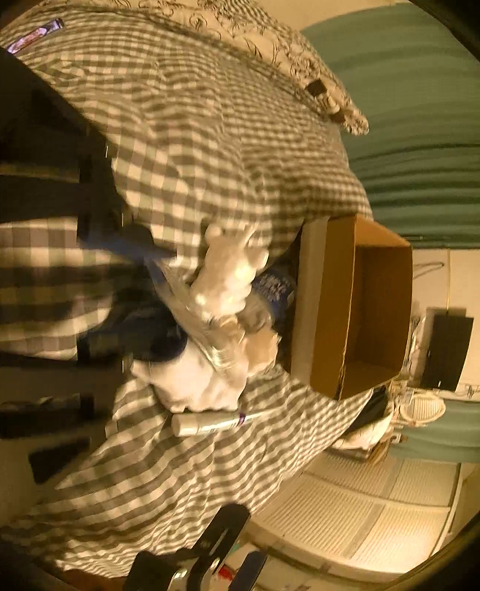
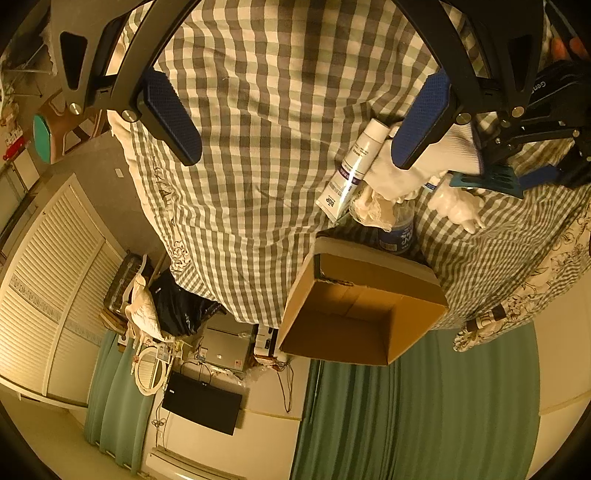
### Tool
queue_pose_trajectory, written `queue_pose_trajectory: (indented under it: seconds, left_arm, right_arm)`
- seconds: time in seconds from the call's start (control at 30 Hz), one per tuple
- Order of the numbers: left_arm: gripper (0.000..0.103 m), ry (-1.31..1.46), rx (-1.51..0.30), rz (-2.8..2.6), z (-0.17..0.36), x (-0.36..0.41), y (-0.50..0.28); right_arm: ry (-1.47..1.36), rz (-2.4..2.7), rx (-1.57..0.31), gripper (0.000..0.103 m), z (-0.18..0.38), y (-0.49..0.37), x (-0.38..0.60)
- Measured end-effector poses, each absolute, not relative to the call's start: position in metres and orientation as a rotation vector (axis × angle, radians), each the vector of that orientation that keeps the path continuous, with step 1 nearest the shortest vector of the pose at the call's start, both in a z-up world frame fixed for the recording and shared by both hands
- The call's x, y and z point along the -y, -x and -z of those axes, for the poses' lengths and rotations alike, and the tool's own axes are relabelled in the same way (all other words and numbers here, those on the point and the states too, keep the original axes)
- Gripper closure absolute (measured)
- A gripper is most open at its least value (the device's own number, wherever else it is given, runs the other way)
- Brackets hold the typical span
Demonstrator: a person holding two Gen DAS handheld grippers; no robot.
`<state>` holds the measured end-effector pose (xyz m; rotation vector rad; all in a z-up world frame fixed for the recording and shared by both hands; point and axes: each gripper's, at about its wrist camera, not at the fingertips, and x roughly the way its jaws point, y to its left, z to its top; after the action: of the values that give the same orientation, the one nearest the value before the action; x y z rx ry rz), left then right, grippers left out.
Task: Organize objects
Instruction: 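Grasp the blue blister pack with the left gripper while the right gripper grasps the white sock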
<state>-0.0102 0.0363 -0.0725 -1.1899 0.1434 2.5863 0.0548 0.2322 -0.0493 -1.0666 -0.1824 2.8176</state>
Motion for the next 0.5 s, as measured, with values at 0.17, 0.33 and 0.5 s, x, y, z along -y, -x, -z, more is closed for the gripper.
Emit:
queue_pose_trajectory:
  seconds: [0.17,0.33,0.5]
  left_arm:
    - [0.096,1.150,-0.151,-2.602,0.064,-0.035,-0.003]
    - [0.097,1.107,-0.094,-2.661,0.042,-0.017,-0.013]
    - [0.097,1.084,-0.067,-2.706,0.030,0.003,-0.012]
  right_arm:
    - [1.084,-2.809,0.200,0.000,0.052,-0.053,-0.228]
    - [1.076,-2.816,0.269,0.000,0.048,-0.058,-0.213]
    - [1.112,-2.858,0.325,0.000,0.048,-0.058,-0.187]
